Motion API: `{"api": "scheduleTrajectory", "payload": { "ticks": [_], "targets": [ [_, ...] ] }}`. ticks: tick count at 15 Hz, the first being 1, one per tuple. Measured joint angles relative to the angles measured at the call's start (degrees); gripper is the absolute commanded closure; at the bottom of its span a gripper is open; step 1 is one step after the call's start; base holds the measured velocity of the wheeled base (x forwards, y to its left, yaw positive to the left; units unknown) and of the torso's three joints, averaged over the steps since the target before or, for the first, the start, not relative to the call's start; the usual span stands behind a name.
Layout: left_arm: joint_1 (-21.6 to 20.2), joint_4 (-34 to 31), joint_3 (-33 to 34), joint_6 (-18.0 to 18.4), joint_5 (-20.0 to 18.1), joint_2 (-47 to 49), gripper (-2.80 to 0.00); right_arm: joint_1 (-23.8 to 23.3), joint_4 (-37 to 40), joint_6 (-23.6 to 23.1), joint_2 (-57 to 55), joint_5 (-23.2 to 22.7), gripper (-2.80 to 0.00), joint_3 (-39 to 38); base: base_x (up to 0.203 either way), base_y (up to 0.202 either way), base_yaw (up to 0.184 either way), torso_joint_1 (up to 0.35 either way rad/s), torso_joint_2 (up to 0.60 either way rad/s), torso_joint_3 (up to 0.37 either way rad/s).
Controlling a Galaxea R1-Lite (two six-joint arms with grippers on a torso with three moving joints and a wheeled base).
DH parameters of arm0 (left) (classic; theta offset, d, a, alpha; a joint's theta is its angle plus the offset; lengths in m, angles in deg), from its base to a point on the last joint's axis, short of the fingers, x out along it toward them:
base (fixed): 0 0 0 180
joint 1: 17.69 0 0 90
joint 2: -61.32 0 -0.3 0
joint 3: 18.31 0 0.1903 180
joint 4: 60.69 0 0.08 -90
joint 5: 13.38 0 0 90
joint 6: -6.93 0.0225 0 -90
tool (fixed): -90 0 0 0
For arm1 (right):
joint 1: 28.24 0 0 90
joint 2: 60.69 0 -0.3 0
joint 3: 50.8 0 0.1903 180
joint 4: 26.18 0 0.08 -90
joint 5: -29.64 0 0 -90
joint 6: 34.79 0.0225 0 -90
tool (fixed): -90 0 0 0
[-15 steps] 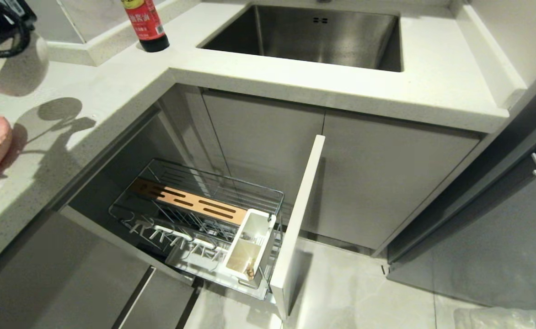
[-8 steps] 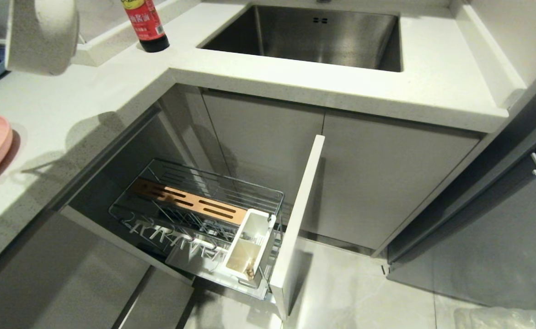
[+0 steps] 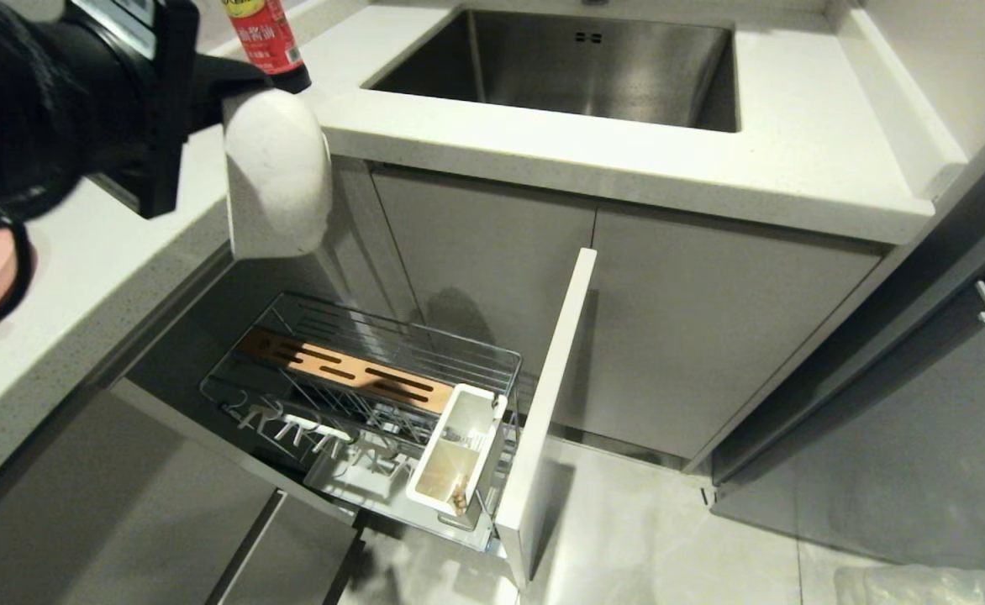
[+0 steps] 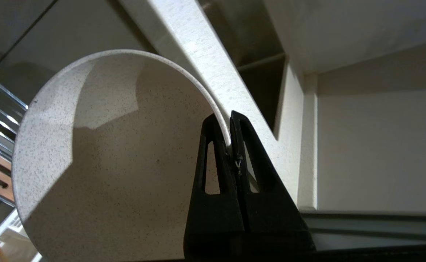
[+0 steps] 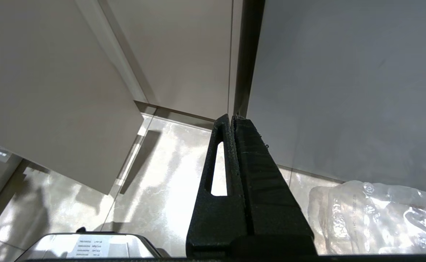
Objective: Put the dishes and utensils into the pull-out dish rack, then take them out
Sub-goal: Pick up the bowl and place it in the cupboard
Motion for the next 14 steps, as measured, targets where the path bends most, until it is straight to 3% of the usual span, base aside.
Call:
{"api": "scheduleTrajectory", "payload": {
  "ticks": [3,6,10,14],
  "targets": [
    [1.55,16.31,12.42,-4.19,4.93,3.29,0.00,0.00,0.00,0.00,0.00,0.00,0.00,0.00,0.000,0.000,0.000,0.000,0.00,0.000],
    [1.61,31.33,19.65,-6.45,7.44,9.43,0.00,0.00,0.00,0.00,0.00,0.00,0.00,-0.02,0.000,0.000,0.000,0.000,0.00,0.000],
    [-2.23,47.36,22.76,-8.65,7.84,19.15,0.00,0.01,0.00,0.00,0.02,0.00,0.00,-0.02,0.000,0.000,0.000,0.000,0.00,0.000],
    [-7.48,55.68,23.28,-11.89,7.67,27.70,0.00,0.00,-0.02,0.00,0.02,0.00,0.00,-0.02,0.000,0.000,0.000,0.000,0.00,0.000]
  ]
}}
